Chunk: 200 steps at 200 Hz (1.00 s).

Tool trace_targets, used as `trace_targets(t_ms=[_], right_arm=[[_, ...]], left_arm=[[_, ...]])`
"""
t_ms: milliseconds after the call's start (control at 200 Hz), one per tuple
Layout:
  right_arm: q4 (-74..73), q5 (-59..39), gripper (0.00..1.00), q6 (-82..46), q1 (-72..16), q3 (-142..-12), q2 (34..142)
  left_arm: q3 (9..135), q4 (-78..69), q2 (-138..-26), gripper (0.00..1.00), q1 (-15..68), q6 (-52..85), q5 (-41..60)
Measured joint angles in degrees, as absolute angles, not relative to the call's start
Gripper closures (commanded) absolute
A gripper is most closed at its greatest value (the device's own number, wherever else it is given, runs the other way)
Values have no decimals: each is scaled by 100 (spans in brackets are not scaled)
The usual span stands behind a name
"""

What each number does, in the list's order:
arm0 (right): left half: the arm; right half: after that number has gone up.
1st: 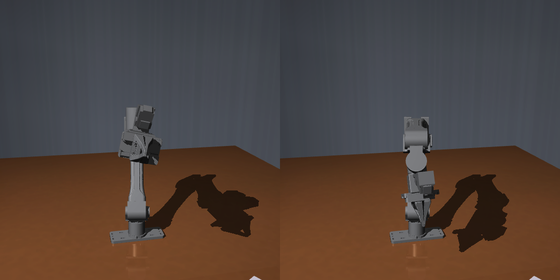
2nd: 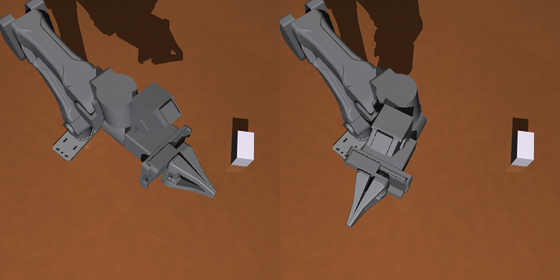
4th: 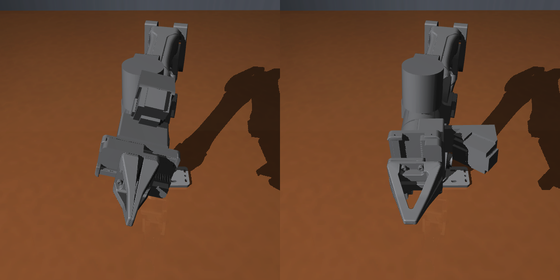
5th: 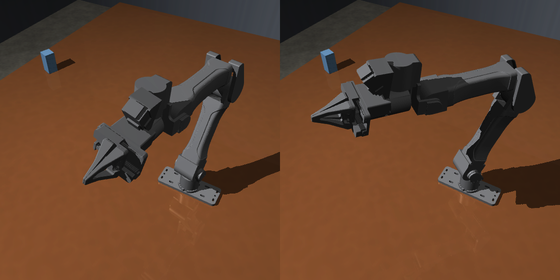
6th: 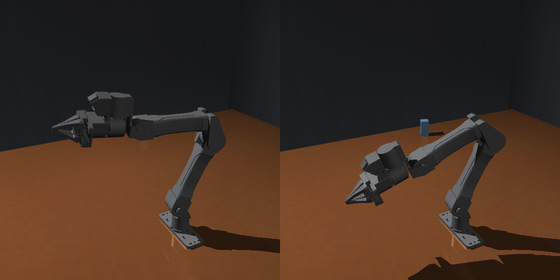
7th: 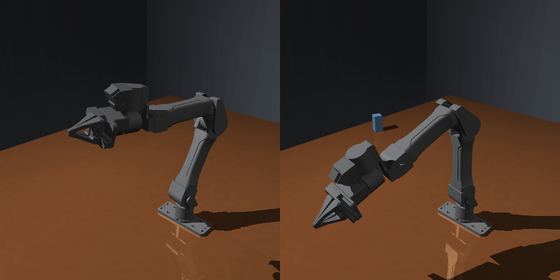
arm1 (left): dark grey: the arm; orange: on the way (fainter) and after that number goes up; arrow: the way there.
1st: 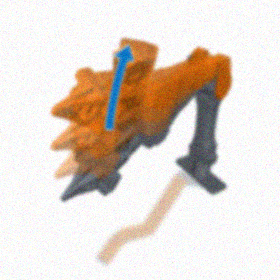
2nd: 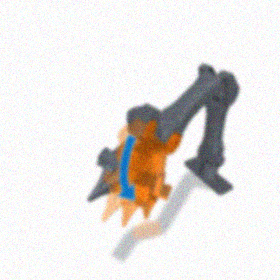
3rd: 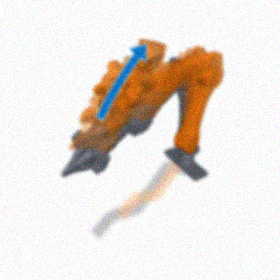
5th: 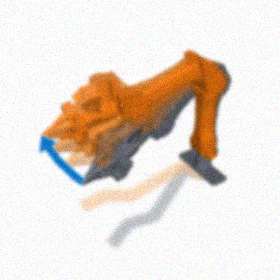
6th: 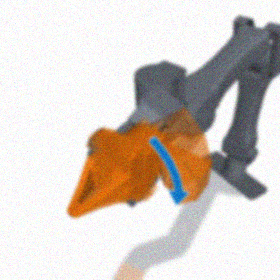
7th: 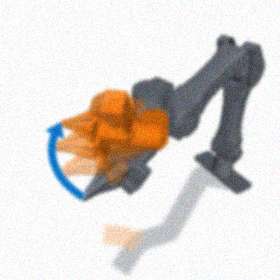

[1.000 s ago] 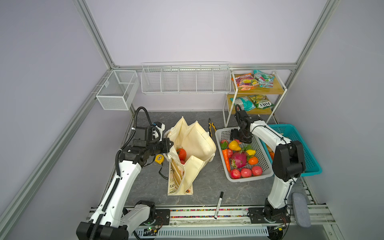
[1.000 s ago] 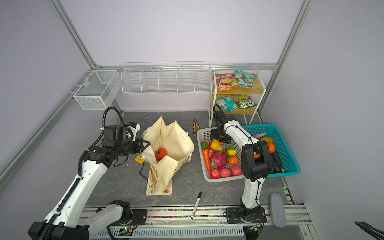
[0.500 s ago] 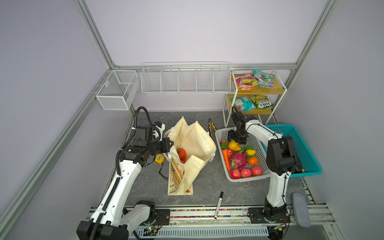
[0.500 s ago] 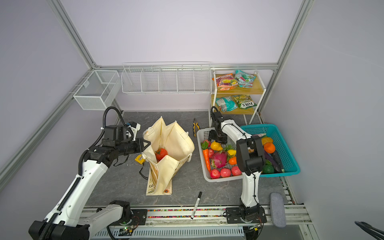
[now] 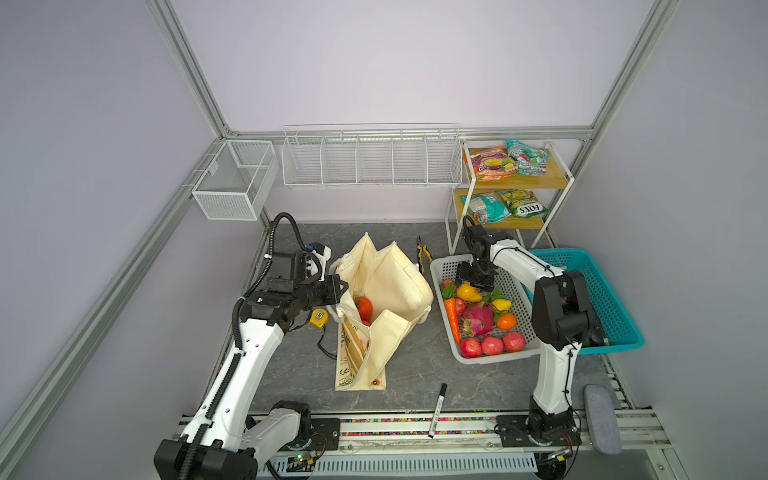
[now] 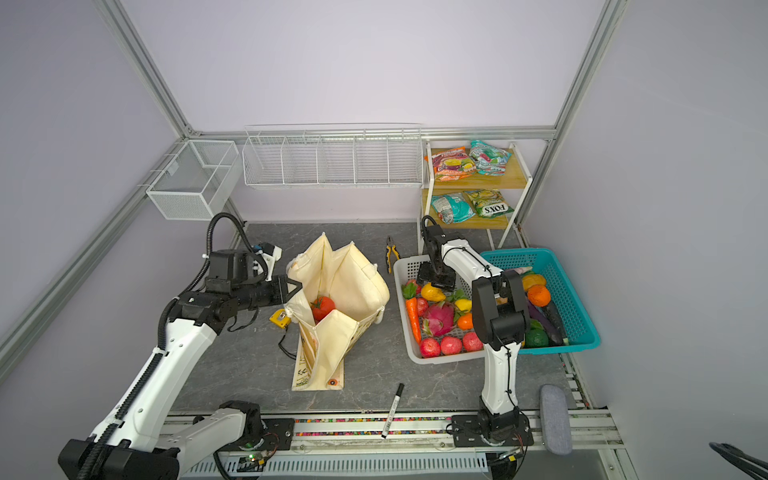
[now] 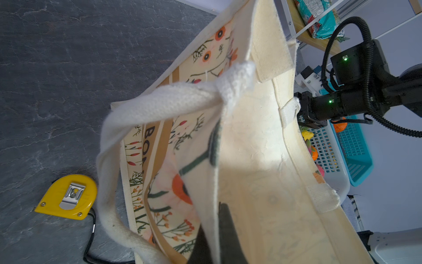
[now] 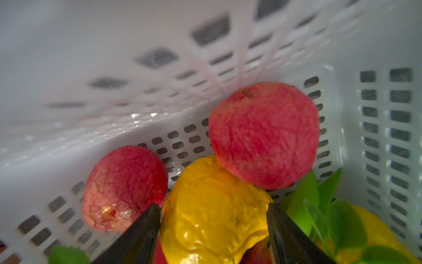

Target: Place the food into the grocery bag and tie it

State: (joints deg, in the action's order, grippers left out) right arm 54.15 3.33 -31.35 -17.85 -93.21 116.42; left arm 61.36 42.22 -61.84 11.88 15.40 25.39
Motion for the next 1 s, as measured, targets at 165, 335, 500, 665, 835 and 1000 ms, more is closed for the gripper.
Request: trace_targets(t_ms=[165,335,500,665,835,1000], right_arm=[[5398,333,22,-3260,-1791,-9397,11708],[5398,336,20,-3319,-1806,-9417,11719],[5395,331,25,-3332,-1811,-9419,11721],[5371,309,38,-3393,-1826,-9419,11723],[5347,301,23,-3470,-1839,-9415,11723],[5343,320,20,-3522,-1850,-9406,11723]], left_arm=[[6110,4185,-6202,100,1188,1568,2556],[6110,4185,-6208,100,1188,1579,2556],[6110,4182,-6208,100,1188,1581,2556],[6110,4185,-6208,100,1188,1581,2556],[6110,4185,-6206,100,1188,1581,2556],[6110,4185,-6204,100,1188,1584,2556]])
